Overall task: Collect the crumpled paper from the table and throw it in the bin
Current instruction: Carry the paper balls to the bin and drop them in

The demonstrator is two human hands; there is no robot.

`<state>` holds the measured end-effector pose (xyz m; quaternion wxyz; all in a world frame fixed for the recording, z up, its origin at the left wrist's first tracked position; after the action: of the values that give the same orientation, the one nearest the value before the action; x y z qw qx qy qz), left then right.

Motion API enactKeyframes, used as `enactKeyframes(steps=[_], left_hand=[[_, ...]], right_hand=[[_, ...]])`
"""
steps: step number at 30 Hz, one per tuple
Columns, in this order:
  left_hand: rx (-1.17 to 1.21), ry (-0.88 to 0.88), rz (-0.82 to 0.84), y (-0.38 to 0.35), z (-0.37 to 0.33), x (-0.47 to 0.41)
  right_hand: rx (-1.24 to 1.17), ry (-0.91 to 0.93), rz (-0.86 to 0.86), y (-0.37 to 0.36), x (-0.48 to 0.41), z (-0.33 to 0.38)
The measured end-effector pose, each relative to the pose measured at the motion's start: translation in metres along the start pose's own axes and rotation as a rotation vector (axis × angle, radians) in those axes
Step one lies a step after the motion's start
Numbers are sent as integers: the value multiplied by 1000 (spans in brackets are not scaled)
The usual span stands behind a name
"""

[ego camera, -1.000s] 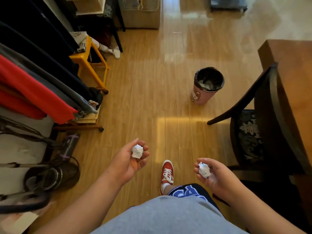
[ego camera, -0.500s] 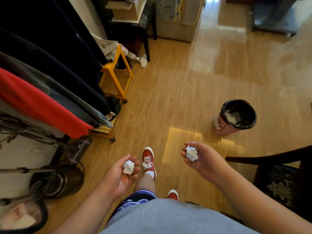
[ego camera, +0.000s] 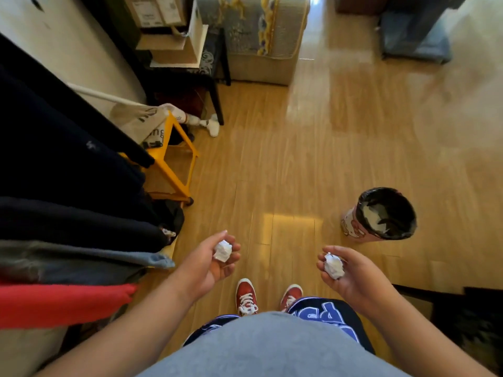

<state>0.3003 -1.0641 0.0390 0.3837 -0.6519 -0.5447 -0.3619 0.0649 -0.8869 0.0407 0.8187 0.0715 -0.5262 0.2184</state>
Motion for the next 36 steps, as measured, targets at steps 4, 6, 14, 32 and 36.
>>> enactKeyframes(steps=[4, 6, 14, 32, 36], left_hand=[[-74, -17, 92, -65, -48, -24], [-99, -27, 129, -101, -69, -36], [-155, -13, 146, -216, -142, -88], [-24, 64, -63, -265, -318, -216], [-130, 29, 1, -302, -377, -252]], right_hand=[[-75, -18, -83, 13, -19, 30], [-106, -31, -104, 16, -31, 48], [-183, -61, -151, -1, -101, 156], [26, 41, 95, -232, -215, 398], [-67, 21, 13, -250, -235, 436]])
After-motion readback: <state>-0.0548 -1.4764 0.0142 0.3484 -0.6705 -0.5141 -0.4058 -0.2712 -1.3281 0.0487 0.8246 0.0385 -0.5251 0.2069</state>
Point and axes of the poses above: each hand's wrist, its own x-axis away from the middle knuckle, its own y-axis out of the back of the hand, z = x × y, the point moved 4 cm from there along -x, towards the middle knuckle, and after that the axes turned 14 degrees about -z, right-handed, at the moved point
